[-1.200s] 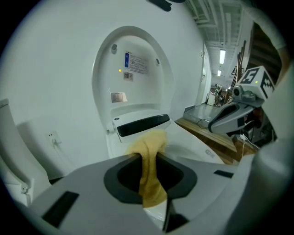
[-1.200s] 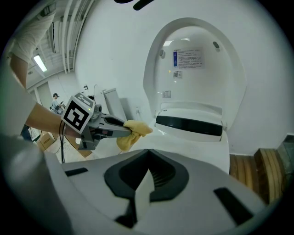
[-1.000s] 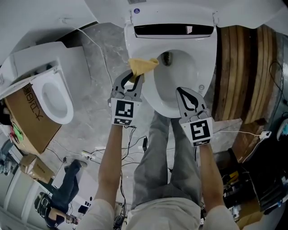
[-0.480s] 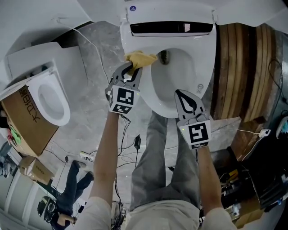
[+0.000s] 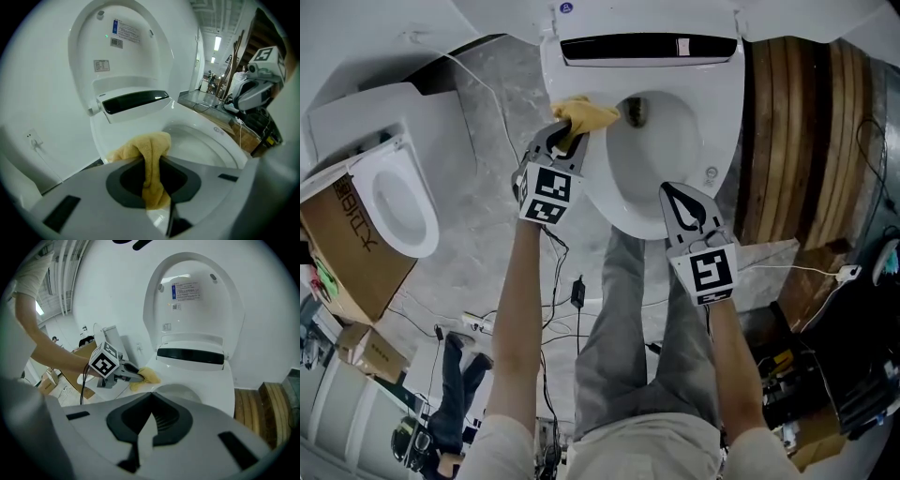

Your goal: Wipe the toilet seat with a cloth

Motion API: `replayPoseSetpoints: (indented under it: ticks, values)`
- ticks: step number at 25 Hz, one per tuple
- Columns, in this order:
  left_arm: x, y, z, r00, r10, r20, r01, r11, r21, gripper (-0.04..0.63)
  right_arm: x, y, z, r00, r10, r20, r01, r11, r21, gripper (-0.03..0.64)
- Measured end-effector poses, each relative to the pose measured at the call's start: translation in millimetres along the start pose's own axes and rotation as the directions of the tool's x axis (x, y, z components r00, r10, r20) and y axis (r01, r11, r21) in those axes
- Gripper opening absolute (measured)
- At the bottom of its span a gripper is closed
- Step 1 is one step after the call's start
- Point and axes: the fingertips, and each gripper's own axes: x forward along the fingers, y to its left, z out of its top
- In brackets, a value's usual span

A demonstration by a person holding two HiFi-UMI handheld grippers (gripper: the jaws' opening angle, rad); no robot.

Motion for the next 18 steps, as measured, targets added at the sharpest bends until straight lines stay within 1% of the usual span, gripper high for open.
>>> replayPoseSetpoints:
  ticks: [6,18]
  values:
    - [-4.1,-14.2,-9.1,1.0,0.007,-0.022,-0.007,1.0,0.002,0.082,-7.0,2.0,-8.5,0.999,0.036,-0.007,-0.036,0.999,-0.022,0.008]
    - [-18.2,-49.1,-34.3,0.998,0.049,-0.035,-0.052,0.995,-0.089,0.082,-26.1,-1.6,-21.7,0.995,0.097,-0.032,-0.099,0.992,-0.077,0.007]
